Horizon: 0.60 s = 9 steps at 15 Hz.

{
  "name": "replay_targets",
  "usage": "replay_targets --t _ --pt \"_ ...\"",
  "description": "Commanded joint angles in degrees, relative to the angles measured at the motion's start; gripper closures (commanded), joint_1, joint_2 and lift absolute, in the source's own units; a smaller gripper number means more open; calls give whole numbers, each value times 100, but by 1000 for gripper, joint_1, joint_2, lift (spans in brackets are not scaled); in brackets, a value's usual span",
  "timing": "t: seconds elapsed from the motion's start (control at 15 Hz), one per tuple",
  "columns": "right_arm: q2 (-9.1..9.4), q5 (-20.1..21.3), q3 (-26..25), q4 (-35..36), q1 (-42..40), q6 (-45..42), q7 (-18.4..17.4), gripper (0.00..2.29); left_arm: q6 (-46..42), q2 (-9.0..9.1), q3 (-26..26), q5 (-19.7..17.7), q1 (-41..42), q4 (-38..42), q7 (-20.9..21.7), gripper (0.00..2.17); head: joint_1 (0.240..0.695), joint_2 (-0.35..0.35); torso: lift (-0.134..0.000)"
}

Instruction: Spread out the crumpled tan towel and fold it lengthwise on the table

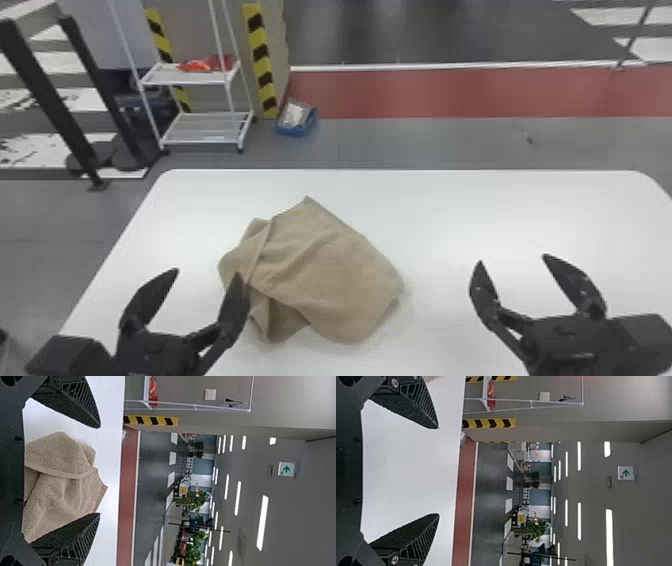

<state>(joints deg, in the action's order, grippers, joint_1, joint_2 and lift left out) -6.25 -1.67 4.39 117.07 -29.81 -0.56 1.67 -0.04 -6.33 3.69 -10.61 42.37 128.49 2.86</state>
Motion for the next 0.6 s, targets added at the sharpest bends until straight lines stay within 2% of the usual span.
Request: replay_targets --t 0.0,0.53 --pt "-7 0 0 0 2 34 9 97 0 0 0 -2 8 1 4 97 695 82 -124" --pt "-25 0 18 0 10 34 9 97 0 17 -17 7 17 1 4 100 695 83 -124"
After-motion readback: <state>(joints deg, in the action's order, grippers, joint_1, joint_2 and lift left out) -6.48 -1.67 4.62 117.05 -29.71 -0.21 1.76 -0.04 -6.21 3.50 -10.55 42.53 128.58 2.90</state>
